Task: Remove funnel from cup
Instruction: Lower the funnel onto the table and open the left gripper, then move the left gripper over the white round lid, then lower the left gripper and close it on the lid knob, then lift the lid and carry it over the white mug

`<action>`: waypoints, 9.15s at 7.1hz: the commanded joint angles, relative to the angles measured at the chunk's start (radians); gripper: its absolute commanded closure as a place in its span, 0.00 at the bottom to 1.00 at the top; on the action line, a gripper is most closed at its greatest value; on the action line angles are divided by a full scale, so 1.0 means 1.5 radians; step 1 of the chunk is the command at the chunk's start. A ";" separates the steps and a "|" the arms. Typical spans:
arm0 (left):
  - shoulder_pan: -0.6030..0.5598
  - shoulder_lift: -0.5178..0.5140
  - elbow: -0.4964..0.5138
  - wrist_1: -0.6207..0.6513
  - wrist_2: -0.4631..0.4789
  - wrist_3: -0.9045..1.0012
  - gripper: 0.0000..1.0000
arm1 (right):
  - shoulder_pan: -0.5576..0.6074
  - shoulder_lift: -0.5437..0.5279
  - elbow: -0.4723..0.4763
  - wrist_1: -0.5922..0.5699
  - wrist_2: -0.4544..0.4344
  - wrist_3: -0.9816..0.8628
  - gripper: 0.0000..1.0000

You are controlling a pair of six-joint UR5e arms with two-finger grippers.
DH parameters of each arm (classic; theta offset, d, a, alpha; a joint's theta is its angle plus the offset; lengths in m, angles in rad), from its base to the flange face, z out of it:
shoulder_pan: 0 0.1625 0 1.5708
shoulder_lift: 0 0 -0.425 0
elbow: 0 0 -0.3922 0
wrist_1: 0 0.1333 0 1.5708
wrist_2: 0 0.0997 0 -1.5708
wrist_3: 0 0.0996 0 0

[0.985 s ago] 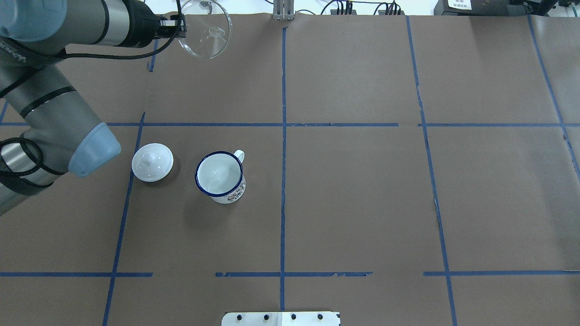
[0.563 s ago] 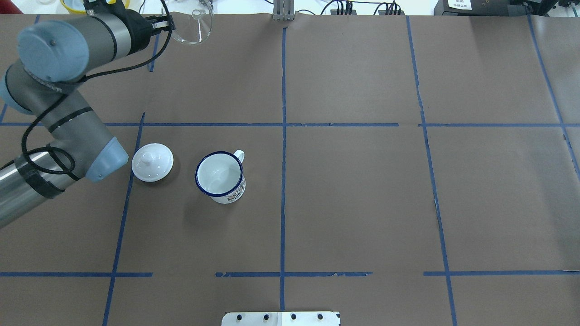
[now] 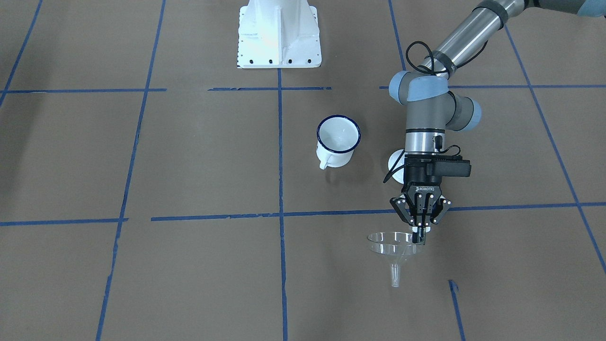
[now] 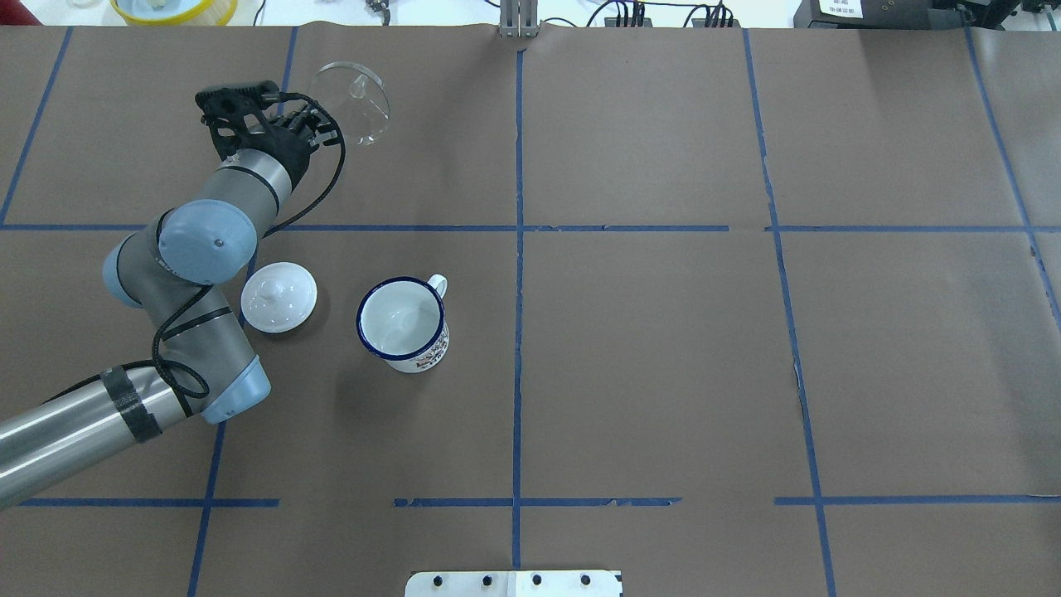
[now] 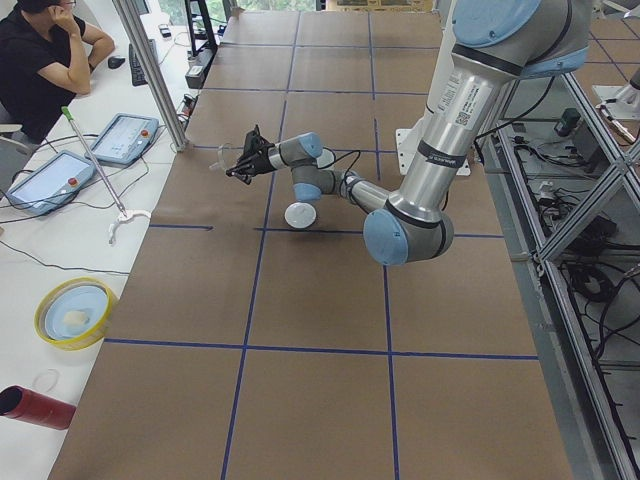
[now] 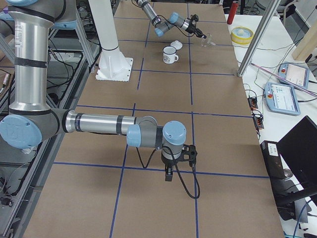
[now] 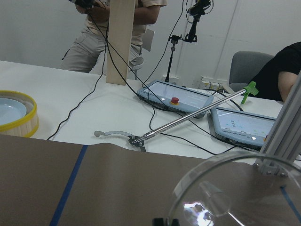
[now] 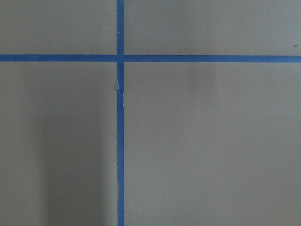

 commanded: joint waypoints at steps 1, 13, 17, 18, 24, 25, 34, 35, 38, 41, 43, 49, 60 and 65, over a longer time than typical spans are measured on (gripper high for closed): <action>0.015 0.017 0.020 -0.014 0.004 0.011 1.00 | 0.000 0.000 0.001 0.000 0.000 0.000 0.00; 0.018 0.016 0.102 -0.097 0.008 0.055 0.00 | 0.000 0.000 0.001 0.000 0.000 0.000 0.00; -0.001 0.020 0.033 -0.107 -0.063 0.156 0.00 | 0.000 0.000 0.001 0.000 0.000 0.000 0.00; -0.004 0.064 -0.006 -0.101 -0.101 0.161 0.00 | 0.000 0.000 0.000 0.000 0.000 0.000 0.00; -0.072 0.185 -0.304 0.342 -0.538 0.158 0.00 | 0.000 0.000 0.000 0.000 0.000 0.000 0.00; -0.076 0.149 -0.300 0.415 -0.566 0.156 0.00 | 0.000 0.000 0.001 0.000 0.000 0.000 0.00; -0.072 0.114 -0.208 0.428 -0.617 0.154 0.14 | 0.000 0.000 0.001 0.000 0.000 0.000 0.00; -0.072 0.114 -0.209 0.428 -0.626 0.153 0.17 | 0.000 0.000 0.001 0.000 0.000 0.000 0.00; -0.072 0.114 -0.213 0.429 -0.637 0.151 0.25 | 0.000 0.000 0.001 0.000 0.000 0.000 0.00; -0.067 0.113 -0.227 0.466 -0.645 0.150 0.28 | 0.000 0.000 0.000 0.000 0.000 0.000 0.00; -0.067 0.113 -0.227 0.466 -0.645 0.151 0.32 | 0.000 0.001 0.001 0.000 0.000 0.000 0.00; -0.064 0.113 -0.222 0.466 -0.646 0.151 0.37 | 0.000 0.001 0.000 0.000 0.000 0.000 0.00; -0.093 0.063 -0.432 0.795 -0.653 0.163 1.00 | 0.000 0.000 0.001 0.000 0.000 0.000 0.00; -0.052 -0.081 -0.416 0.902 -0.705 0.056 1.00 | 0.000 0.000 0.001 0.000 0.000 0.000 0.00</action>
